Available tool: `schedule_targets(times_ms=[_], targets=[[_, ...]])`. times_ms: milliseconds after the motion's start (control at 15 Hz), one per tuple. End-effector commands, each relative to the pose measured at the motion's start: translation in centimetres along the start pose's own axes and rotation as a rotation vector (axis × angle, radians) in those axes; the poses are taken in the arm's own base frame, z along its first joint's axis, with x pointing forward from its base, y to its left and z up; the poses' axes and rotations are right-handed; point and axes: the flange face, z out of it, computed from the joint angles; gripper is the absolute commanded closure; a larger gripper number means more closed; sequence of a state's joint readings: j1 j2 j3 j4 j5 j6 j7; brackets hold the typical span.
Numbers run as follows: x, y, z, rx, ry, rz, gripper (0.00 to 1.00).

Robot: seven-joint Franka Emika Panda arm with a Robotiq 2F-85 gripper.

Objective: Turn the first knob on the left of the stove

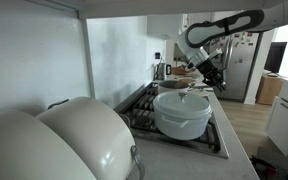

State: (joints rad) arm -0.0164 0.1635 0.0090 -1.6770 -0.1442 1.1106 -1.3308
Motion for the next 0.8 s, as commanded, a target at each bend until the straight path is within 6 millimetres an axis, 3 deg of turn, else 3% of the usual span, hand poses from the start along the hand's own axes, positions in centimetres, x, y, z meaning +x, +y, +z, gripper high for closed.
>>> schedule_targets(times_ms=[0, 333, 733], targets=[[-0.1, -1.4, -3.2, -0.038, 0.091, 0.133, 0.95], [-0.6, -2.9, -6.3, -0.083, 0.252, 0.348, 0.95], [-2.6, -4.4, -8.4, -0.136, 0.378, 0.622, 0.95]])
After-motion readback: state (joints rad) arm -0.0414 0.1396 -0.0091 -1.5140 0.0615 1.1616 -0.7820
